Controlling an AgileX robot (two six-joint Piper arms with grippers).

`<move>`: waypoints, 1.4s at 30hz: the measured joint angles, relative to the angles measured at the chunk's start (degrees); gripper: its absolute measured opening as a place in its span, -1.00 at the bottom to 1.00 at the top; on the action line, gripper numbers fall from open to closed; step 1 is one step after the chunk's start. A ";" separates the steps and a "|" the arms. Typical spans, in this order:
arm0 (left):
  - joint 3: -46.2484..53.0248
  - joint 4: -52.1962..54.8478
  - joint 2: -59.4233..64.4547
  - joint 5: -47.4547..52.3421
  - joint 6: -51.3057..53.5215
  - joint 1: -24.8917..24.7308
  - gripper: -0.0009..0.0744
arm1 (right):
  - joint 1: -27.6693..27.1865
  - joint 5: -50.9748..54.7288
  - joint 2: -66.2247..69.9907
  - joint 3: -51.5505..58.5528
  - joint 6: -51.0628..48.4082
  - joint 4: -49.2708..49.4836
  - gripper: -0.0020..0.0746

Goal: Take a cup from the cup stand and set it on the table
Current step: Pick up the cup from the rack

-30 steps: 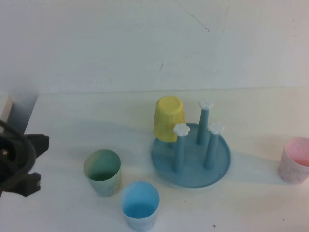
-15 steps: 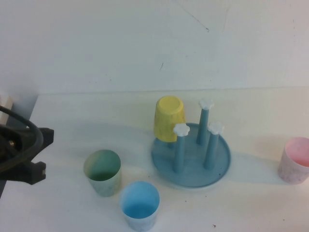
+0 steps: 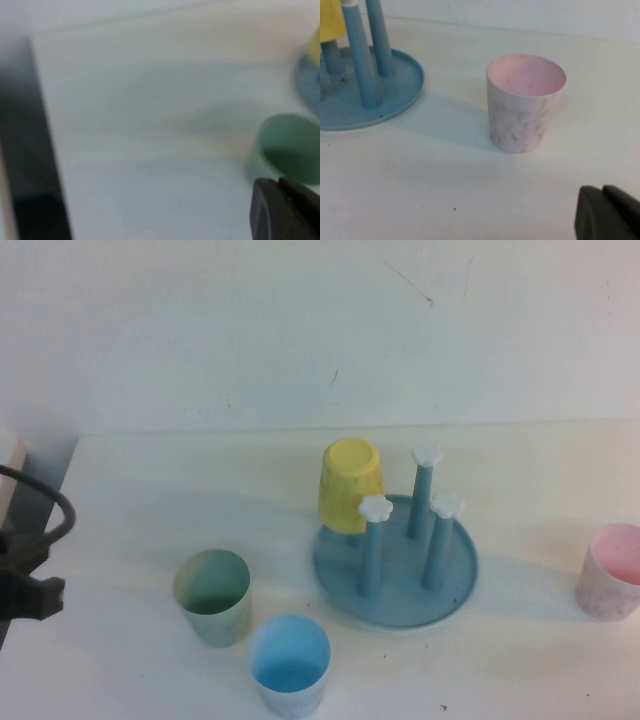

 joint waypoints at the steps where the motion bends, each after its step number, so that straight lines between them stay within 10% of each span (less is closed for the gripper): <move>1: 0.00 8.44 0.00 -0.15 -8.10 -0.83 -0.98 | 0.00 0.00 0.00 0.00 0.00 0.00 -0.95; 7: -0.28 37.50 0.13 0.08 -36.41 -9.91 -0.98 | 0.00 0.00 0.00 0.00 0.00 0.00 -0.95; 16: -16.93 41.18 9.55 9.13 -43.54 -28.36 -0.92 | 0.00 0.00 0.00 0.00 0.00 0.00 -0.95; 20: -26.65 41.18 17.91 15.61 -42.68 -33.30 -0.51 | 0.00 0.00 0.00 0.00 0.00 0.00 -0.95; 27: -40.74 41.45 31.22 21.96 -42.18 -37.36 0.48 | 0.00 0.00 0.00 0.00 0.00 0.00 -0.95; 42: -53.17 38.25 51.33 14.05 -41.34 -38.00 0.58 | 0.00 0.00 0.00 0.00 0.63 0.00 -0.95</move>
